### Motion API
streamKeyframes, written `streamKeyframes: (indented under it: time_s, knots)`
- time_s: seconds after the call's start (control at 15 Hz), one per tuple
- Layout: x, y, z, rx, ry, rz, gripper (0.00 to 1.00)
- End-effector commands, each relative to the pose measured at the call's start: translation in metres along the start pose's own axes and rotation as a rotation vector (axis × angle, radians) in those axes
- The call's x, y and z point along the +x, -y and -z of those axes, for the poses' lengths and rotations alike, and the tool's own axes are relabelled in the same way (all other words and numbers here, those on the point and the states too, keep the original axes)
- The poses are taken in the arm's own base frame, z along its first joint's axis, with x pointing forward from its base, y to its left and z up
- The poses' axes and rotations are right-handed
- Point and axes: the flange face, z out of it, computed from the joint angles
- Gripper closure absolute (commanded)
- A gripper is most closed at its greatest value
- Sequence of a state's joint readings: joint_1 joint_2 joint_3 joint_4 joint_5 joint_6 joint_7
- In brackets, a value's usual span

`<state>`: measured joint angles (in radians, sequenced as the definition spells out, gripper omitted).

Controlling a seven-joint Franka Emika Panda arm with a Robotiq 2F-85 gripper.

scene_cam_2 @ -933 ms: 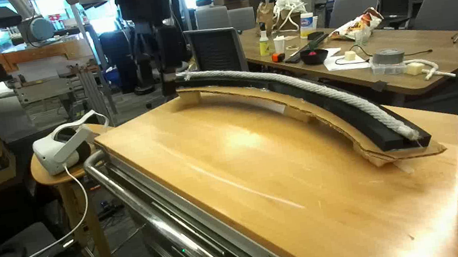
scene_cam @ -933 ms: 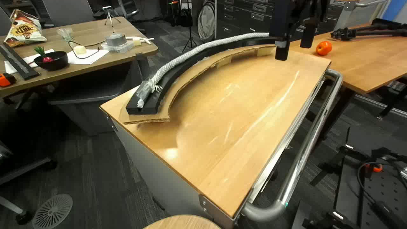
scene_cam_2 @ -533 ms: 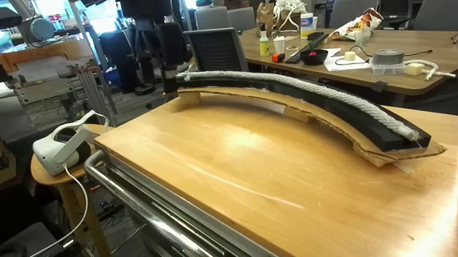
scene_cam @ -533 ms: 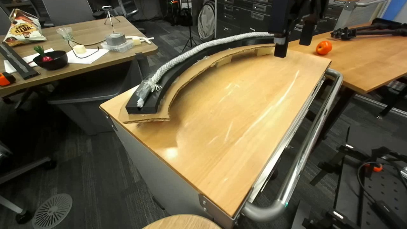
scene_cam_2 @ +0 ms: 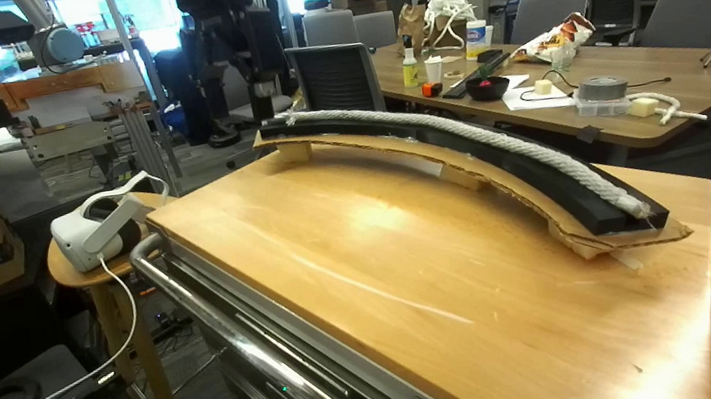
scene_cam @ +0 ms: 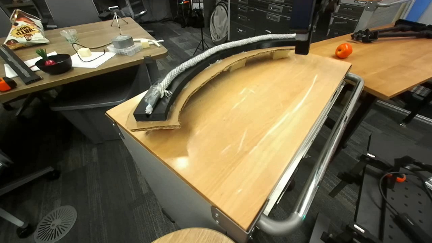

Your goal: Put the rope on the table

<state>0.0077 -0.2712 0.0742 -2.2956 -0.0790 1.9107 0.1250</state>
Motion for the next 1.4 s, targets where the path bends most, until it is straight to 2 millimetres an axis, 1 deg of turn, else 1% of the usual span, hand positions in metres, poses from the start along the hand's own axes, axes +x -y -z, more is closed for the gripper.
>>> streamKeyframes:
  time_s: [0.0, 0.13, 0.2, 0.27, 0.33, 0.4, 0.47, 0.53, 0.6, 0.73, 0.8, 1.0, 1.13, 1.33]
  knots:
    - [-0.010, 0.044, 0.072, -0.103, -0.031, 0.161, 0.00]
    - [-0.011, 0.079, 0.110, -0.139, -0.067, 0.255, 0.00]
    - [-0.009, 0.095, 0.126, -0.149, -0.100, 0.302, 0.00]
    - [-0.015, 0.076, 0.096, -0.117, -0.073, 0.225, 0.00]
    - [-0.017, 0.090, 0.112, -0.125, -0.097, 0.257, 0.00]
    - [-0.019, 0.097, 0.120, -0.129, -0.109, 0.273, 0.00]
    - [-0.018, 0.100, 0.123, -0.134, -0.112, 0.282, 0.00]
    - [-0.021, 0.100, 0.123, -0.168, -0.121, 0.387, 0.00]
    - [-0.025, 0.097, 0.128, -0.151, -0.106, 0.456, 0.00]
    - [-0.025, 0.094, 0.148, -0.135, -0.130, 0.561, 0.00]
    - [-0.022, 0.093, 0.160, -0.142, -0.139, 0.614, 0.00]
    - [-0.014, 0.089, 0.188, -0.153, -0.159, 0.778, 0.00]
    - [-0.009, 0.089, 0.206, -0.155, -0.204, 0.880, 0.00]
    - [0.006, 0.103, 0.224, -0.112, -0.273, 1.014, 0.00]
